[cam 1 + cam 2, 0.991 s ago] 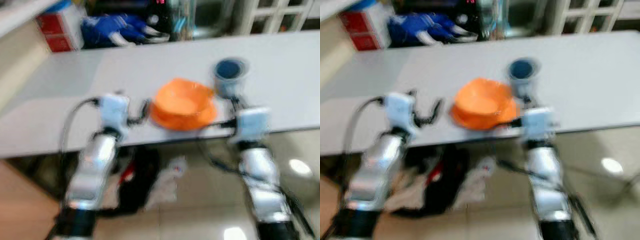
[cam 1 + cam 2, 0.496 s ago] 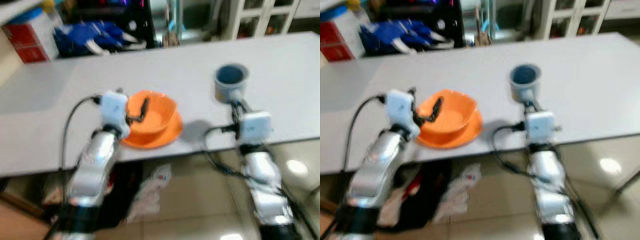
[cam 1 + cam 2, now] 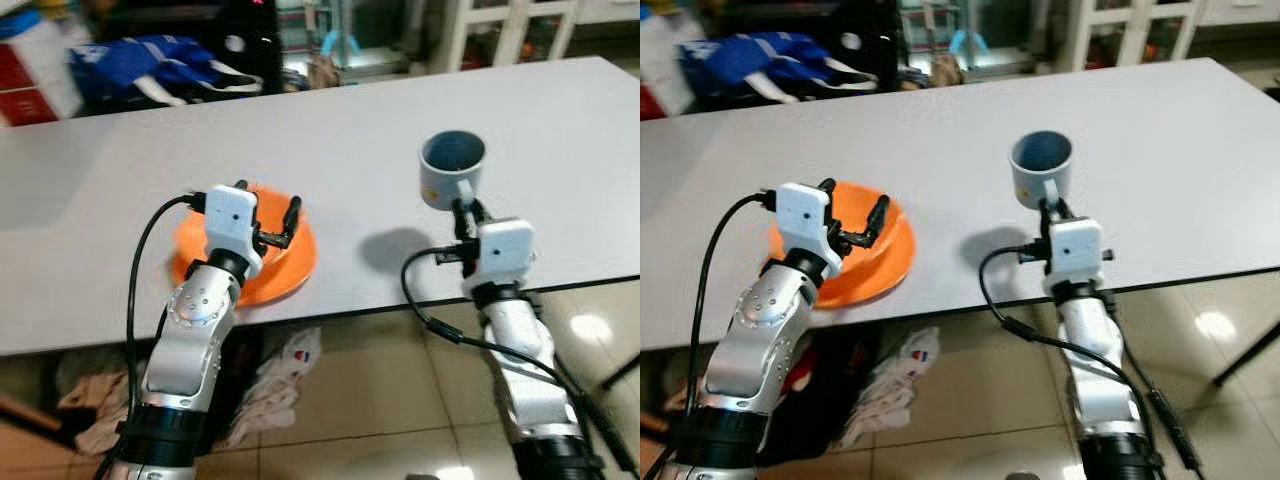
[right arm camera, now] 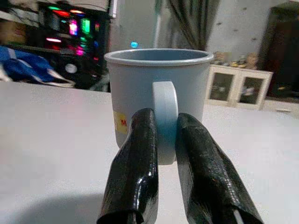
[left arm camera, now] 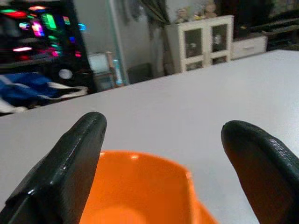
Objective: Setting the table
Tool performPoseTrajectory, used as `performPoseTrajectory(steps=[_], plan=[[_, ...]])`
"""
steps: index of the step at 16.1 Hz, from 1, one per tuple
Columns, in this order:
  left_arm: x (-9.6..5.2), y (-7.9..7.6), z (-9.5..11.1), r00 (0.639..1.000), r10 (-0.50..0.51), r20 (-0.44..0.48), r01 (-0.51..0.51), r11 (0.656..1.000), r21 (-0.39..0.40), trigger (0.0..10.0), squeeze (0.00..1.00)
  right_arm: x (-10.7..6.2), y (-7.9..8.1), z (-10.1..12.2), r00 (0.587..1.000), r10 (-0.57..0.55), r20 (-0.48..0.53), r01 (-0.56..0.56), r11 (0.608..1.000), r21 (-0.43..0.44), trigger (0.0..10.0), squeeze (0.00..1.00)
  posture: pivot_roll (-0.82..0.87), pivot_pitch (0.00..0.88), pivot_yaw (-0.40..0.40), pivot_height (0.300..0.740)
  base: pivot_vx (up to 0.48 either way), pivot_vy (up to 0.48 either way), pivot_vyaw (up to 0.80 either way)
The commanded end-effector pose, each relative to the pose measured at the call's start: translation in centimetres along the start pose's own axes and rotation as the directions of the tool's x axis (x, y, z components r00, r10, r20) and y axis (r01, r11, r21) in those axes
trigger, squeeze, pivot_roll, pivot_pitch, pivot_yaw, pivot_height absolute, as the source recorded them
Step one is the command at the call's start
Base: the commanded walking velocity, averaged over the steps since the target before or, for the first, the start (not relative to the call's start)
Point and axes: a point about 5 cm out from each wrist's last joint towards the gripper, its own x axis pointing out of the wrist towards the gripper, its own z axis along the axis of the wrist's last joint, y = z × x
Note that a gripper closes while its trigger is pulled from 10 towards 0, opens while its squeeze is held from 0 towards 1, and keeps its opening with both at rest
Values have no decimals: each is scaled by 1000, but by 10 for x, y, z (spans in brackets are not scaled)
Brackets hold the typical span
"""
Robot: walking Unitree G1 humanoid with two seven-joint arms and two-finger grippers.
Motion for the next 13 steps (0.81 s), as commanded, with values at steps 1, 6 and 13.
performPoseTrajectory(steps=[1, 6, 13], plan=[[-2, 6, 0, 1000, 29, -6, -29, 1000, -8, 10000, 0, 3, 5, 2, 1000, 17, 15, -17, 1000, 12, 0, 0, -154, 0, 111, 740, 0, 251, 0], [-1, 5, 2, 1000, 22, -3, -22, 1000, 14, 10000, 0, 8, 10, 4, 999, 45, 28, -45, 999, 20, 0, 0, -144, 0, 108, 740, 254, 356, 0], [1, 4, 8, 1000, 5, 12, -6, 999, 40, 10000, 0, 8, 14, 3, 998, 60, 31, -61, 998, 21, 0, 0, -143, 0, 109, 740, 439, 41, 0]])
